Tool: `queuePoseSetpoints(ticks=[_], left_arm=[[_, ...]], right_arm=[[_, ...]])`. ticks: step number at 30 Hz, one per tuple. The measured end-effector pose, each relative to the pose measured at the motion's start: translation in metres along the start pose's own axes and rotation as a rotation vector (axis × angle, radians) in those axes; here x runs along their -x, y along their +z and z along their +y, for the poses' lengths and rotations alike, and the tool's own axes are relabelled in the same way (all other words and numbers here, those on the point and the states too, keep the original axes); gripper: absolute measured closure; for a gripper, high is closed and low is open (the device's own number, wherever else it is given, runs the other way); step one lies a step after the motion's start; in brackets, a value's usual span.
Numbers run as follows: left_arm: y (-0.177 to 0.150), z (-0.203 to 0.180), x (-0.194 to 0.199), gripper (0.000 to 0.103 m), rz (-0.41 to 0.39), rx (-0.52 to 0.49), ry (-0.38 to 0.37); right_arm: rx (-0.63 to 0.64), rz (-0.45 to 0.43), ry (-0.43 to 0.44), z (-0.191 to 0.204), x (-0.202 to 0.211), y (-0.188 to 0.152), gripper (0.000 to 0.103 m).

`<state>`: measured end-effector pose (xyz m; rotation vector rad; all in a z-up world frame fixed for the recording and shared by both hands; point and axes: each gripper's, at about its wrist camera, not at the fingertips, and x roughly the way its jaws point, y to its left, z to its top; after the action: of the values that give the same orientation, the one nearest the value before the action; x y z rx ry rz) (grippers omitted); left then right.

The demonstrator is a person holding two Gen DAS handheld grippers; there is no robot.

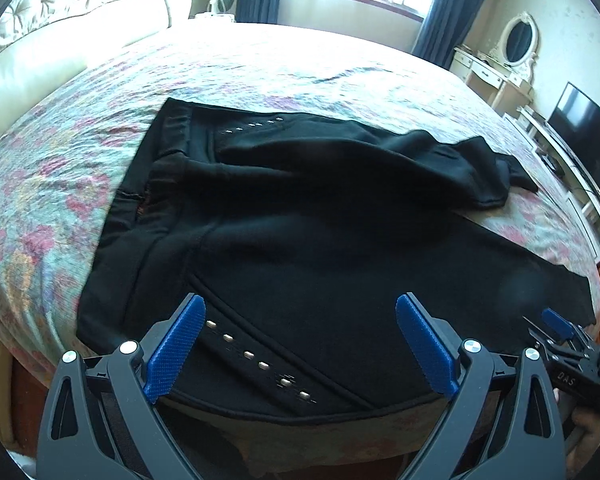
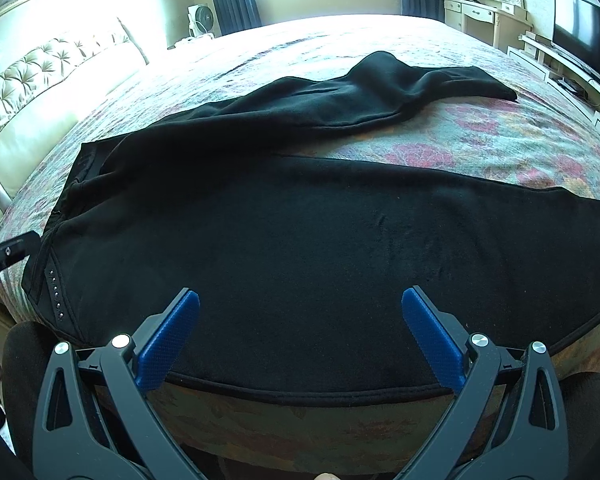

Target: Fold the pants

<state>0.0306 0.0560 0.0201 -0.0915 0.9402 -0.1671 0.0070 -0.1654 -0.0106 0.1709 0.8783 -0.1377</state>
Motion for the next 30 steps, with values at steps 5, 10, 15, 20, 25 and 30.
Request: queuePoseSetpoints(ticks=[5, 10, 15, 20, 25, 30], left_arm=[[0.053, 0.071, -0.011, 0.008, -0.013, 0.064, -0.083], [0.114, 0.155, -0.054, 0.008, -0.003, 0.227, -0.260], [0.153, 0.204, -0.115, 0.008, 0.044, 0.346, -0.292], [0.173, 0.193, -0.150, 0.008, 0.099, 0.279, -0.281], [0.179, 0.169, -0.170, 0.008, 0.150, 0.110, -0.243], [0.185, 0.177, -0.177, 0.058, 0.088, 0.101, -0.152]], right_arm=[[0.012, 0.005, 0.025, 0.010, -0.005, 0.013, 0.002], [0.032, 0.017, 0.045, 0.021, -0.015, 0.024, 0.002], [0.046, 0.058, 0.046, 0.025, -0.032, 0.029, 0.002], [0.039, 0.102, 0.070, 0.022, -0.049, 0.034, 0.002], [0.045, 0.123, 0.143, 0.024, -0.059, 0.048, 0.002], [0.058, 0.122, 0.267, 0.028, -0.066, 0.078, 0.002]])
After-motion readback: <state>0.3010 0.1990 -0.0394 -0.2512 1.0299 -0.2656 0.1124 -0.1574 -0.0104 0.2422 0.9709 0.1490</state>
